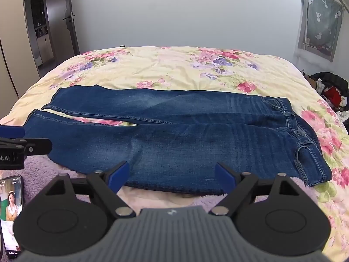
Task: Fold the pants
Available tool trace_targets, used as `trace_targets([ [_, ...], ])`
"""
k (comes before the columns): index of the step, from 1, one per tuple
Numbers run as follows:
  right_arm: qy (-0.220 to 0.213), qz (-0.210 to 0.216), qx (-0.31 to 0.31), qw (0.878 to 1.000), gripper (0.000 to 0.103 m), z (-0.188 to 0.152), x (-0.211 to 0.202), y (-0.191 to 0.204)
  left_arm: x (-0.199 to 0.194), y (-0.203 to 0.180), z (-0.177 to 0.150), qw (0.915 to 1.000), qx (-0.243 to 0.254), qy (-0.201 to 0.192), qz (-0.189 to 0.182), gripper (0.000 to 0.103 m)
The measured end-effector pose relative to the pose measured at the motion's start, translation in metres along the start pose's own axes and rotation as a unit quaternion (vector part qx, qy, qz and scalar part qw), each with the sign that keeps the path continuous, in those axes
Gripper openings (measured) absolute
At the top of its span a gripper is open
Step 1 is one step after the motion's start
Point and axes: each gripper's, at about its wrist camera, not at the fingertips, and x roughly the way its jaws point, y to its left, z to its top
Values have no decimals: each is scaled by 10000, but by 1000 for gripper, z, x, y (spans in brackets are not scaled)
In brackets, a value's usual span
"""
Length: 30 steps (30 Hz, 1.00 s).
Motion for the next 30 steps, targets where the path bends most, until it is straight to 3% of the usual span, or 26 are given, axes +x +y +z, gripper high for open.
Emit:
trace_targets([
  [30, 30, 3, -53, 10000, 82, 3, 1, 0, 4, -14, 0, 10000, 79, 0, 6, 94],
])
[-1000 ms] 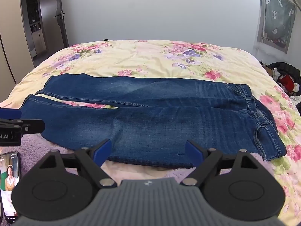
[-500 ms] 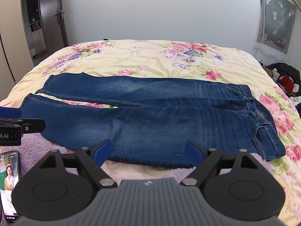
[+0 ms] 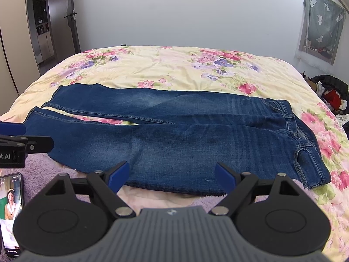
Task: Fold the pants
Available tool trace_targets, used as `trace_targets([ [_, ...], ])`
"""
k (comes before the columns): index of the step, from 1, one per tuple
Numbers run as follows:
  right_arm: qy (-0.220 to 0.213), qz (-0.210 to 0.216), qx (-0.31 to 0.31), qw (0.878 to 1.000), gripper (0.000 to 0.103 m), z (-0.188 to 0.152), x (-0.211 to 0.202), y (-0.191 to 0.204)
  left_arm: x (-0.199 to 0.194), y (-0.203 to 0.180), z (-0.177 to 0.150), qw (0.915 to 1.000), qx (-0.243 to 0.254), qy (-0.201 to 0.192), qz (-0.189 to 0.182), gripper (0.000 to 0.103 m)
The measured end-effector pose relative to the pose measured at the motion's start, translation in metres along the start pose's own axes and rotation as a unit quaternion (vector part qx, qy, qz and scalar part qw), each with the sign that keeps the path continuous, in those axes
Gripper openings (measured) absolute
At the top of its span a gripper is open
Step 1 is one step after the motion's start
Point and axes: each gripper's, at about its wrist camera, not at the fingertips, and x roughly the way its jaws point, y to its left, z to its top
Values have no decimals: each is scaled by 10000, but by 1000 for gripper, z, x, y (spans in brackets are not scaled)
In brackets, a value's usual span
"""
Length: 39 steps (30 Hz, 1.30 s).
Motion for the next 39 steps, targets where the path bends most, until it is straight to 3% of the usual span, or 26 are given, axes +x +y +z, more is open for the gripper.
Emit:
trace_targets([
  [39, 4, 2, -55, 10000, 82, 0, -2, 5, 1, -5, 0, 10000, 35, 34, -75, 94],
])
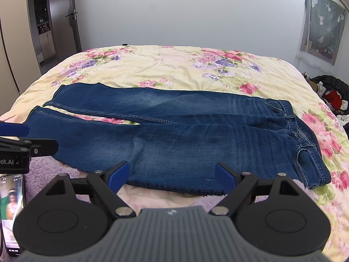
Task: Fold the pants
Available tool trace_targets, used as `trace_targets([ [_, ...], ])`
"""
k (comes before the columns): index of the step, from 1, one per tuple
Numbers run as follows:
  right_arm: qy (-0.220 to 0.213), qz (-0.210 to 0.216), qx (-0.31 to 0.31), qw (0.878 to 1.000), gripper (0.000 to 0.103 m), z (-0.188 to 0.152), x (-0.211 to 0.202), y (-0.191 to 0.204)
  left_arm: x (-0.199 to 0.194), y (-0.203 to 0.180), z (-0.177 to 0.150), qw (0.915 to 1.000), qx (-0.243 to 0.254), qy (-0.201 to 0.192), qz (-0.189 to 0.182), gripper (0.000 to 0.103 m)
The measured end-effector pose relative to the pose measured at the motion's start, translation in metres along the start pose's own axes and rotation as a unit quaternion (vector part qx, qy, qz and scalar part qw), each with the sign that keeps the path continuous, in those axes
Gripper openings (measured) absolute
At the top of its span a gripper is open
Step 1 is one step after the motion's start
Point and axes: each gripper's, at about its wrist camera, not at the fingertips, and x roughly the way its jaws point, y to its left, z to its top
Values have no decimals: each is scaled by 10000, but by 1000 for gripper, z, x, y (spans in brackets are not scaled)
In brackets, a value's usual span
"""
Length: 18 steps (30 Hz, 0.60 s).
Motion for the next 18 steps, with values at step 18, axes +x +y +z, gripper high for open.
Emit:
trace_targets([
  [18, -101, 49, 87, 9999, 82, 6, 2, -17, -2, 25, 3, 9984, 365, -186, 385, 93],
])
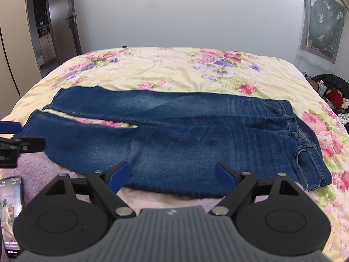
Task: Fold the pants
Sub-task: 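Grasp the jeans leg hem with the left tool while the right tool reaches the waistband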
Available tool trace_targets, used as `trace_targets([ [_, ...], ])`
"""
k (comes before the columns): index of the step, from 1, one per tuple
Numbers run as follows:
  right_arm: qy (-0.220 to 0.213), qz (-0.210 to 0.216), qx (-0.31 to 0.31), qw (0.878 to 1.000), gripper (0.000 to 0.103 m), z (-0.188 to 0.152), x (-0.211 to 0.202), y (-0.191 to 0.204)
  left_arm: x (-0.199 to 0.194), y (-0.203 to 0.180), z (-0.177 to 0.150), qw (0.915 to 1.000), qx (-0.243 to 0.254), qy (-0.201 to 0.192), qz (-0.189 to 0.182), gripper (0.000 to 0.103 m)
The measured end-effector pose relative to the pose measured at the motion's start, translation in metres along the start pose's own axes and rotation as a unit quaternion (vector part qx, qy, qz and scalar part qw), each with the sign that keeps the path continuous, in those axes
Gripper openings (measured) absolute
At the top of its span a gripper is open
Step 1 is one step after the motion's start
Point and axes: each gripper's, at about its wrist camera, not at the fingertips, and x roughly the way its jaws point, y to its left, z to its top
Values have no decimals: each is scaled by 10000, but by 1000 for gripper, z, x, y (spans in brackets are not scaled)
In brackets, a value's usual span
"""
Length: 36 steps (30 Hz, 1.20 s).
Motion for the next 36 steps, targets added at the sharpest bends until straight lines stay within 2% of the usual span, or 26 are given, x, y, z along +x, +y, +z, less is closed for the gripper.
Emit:
trace_targets([
  [4, -393, -85, -100, 9991, 82, 9, -1, -38, -3, 42, 5, 9990, 64, -4, 443, 91],
  [10, -111, -631, -614, 9961, 82, 32, 8, -112, 4, 102, 14, 9956, 392, 171, 838, 88],
  [13, 180, -851, -856, 9925, 82, 43, 21, -156, 23, 125, 14, 9934, 609, 365, 900, 85],
  [16, 475, -1096, -1106, 9867, 82, 50, 39, -195, 50, 144, 7, 9880, 1089, 632, 894, 81],
  [20, 817, -1560, -1651, 9704, 81, 43, 60, -239, 84, 156, -12, 9761, 1677, 1183, 711, 80],
  [22, 1055, -1622, -1869, 9631, 64, 31, 69, -262, 99, 159, -27, 9662, 2085, 1365, 667, 80],
  [23, 1179, -1656, -1879, 9609, 60, 25, 73, -272, 106, 160, -33, 9611, 2256, 1466, 629, 80],
  [25, 1361, -1673, -1654, 9624, 46, 11, 80, -295, 121, 164, -49, 9480, 2601, 1746, 563, 80],
  [28, 1460, -1576, -1416, 9663, 38, -7, 89, -313, 143, 170, -69, 9259, 3068, 2125, 590, 80],
  [30, 1556, -1545, -1483, 9643, 32, -22, 97, -315, 154, 171, -78, 9154, 3301, 2217, 621, 80],
  [32, 1666, -1498, -1578, 9617, 32, -33, 105, -314, 167, 169, -84, 9074, 3453, 2286, 715, 80],
  [36, 1700, -1441, -1738, 9592, 31, -43, 115, -310, 194, 163, -91, 8979, 3556, 2401, 977, 80],
])
